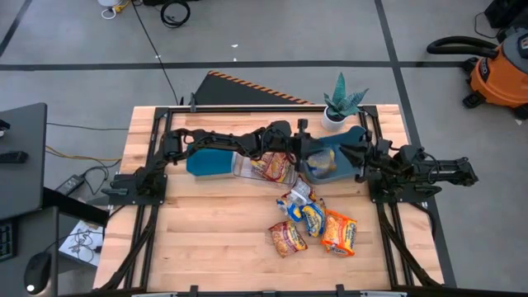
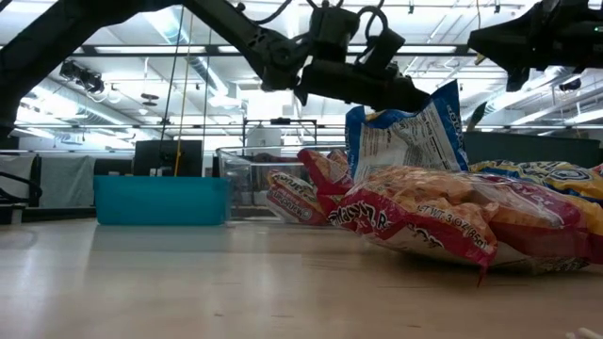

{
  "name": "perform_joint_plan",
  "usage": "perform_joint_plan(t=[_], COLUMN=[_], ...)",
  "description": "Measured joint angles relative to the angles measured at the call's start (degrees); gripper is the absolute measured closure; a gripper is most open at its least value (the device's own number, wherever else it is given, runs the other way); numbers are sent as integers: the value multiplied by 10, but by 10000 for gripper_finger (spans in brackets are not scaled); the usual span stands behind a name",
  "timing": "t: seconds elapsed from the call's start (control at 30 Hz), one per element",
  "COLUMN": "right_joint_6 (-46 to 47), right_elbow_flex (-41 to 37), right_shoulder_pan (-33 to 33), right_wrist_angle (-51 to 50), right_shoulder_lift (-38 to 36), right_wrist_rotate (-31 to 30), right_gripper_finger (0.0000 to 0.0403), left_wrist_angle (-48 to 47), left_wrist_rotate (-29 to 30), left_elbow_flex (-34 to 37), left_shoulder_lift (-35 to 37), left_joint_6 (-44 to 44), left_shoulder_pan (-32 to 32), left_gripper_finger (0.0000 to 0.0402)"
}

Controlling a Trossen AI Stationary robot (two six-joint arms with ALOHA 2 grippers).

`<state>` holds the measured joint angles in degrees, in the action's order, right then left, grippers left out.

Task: Sort Maruchan noodles
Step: Put the blue noodle pack into the right blue bin

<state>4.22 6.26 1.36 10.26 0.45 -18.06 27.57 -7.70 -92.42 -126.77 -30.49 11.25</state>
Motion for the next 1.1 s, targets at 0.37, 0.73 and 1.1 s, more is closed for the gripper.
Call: perform_joint_plan(t=[0.37,0.73,1.1], right_joint_6=[44,27,42], right_elbow_flex=[23,166,325], right_shoulder_pan=[6,64,135], right_wrist_angle=[-22,-110,-250], right_shoulder_lift=[101,356,546], right_wrist_rotate=[22,12,30], right_gripper_finger=[325,325,325], left_wrist_angle=[-208,-357,-459], left_wrist_rotate=[-11,27,125], left_elbow_flex=[0,1,35], left_shoulder_lift=[114,158,174], left_joint_6=[1,-1,0], left_shoulder_pan=[-6,-55,-113], left_gripper_finger=[229,288,324])
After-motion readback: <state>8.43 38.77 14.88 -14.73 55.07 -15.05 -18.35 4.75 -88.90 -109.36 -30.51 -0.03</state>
